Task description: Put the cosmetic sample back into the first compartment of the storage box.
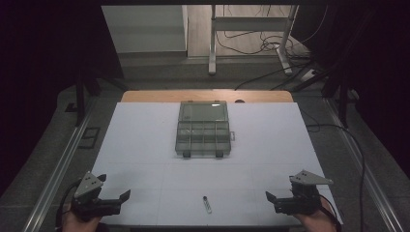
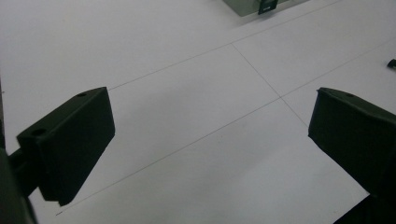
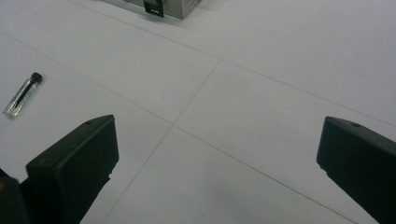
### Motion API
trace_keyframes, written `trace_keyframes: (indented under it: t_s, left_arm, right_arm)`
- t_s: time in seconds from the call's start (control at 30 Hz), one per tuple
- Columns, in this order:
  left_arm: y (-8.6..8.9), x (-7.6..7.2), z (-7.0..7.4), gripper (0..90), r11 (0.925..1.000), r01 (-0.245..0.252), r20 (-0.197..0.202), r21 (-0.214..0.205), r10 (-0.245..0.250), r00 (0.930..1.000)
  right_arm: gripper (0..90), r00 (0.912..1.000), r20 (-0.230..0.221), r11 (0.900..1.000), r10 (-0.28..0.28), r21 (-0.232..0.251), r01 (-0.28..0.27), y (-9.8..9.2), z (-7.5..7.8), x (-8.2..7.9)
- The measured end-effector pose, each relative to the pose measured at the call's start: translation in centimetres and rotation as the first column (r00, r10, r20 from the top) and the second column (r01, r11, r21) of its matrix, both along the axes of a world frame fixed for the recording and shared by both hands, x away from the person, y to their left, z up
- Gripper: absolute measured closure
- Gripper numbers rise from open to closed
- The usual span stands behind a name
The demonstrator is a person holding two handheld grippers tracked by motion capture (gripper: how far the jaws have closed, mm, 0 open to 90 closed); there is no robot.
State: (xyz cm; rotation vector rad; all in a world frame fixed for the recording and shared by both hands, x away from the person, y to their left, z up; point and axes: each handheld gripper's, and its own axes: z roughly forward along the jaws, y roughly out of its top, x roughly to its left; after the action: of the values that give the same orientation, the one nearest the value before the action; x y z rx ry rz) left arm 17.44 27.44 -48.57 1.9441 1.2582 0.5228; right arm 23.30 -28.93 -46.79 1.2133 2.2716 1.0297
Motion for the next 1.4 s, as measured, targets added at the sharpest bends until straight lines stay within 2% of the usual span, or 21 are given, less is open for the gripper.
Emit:
trace_keyframes:
  t_s: [0.17,0.4,0.6,0.7,0.87,1.0,1.13,1.4]
  left_arm:
    - [0.05,-0.03,0.0,2.0,1.0,0.004,0.001,-0.002,-0.004,1.0]
    - [-0.2,0.0,-0.04,3.7,0.9992,0.039,-0.005,0.012,-0.039,0.9992]
    - [0.07,-0.02,0.01,3.4,0.9991,0.04,-0.002,-0.015,-0.04,0.9992]
    - [0.16,-0.08,0.08,3.2,0.9987,0.038,0.02,-0.033,-0.037,0.9991]
    - [-0.11,-0.13,0.09,2.2,0.9991,0.039,0.038,-0.018,-0.039,0.9985]
    - [-0.07,-0.2,0.11,1.9,0.9992,0.035,0.053,-0.022,-0.034,0.998]
    - [0.0,-0.26,0.11,1.7,0.9989,0.035,0.066,-0.031,-0.033,0.9973]
    - [-0.05,-0.18,0.06,1.6,0.9988,0.041,0.059,-0.027,-0.04,0.9975]
  right_arm:
    - [0.0,1.0,-0.004,1.0,-0.003,-0.001,0.003,0.01,-0.01,0.02]
    - [0.0,0.9999,-0.016,1.0,0.005,-0.006,-0.005,0.12,-0.07,0.14]
    - [0.0,0.9997,-0.02,0.9999,0.013,-0.011,-0.013,0.15,-0.08,0.17]
    - [0.0,0.9998,-0.014,0.9998,0.013,-0.012,-0.014,0.2,-0.08,0.13]
    - [0.0,0.9998,-0.015,0.9999,0.012,-0.011,-0.012,0.19,-0.06,0.17]
    - [0.0,0.9994,-0.001,0.9991,0.036,-0.025,-0.036,0.45,0.02,0.03]
    - [0.0,0.9985,0.003,0.9985,0.055,0.004,-0.055,0.61,0.11,0.06]
    - [0.0,0.9967,0.004,0.9967,0.081,0.006,-0.081,0.96,0.08,0.26]
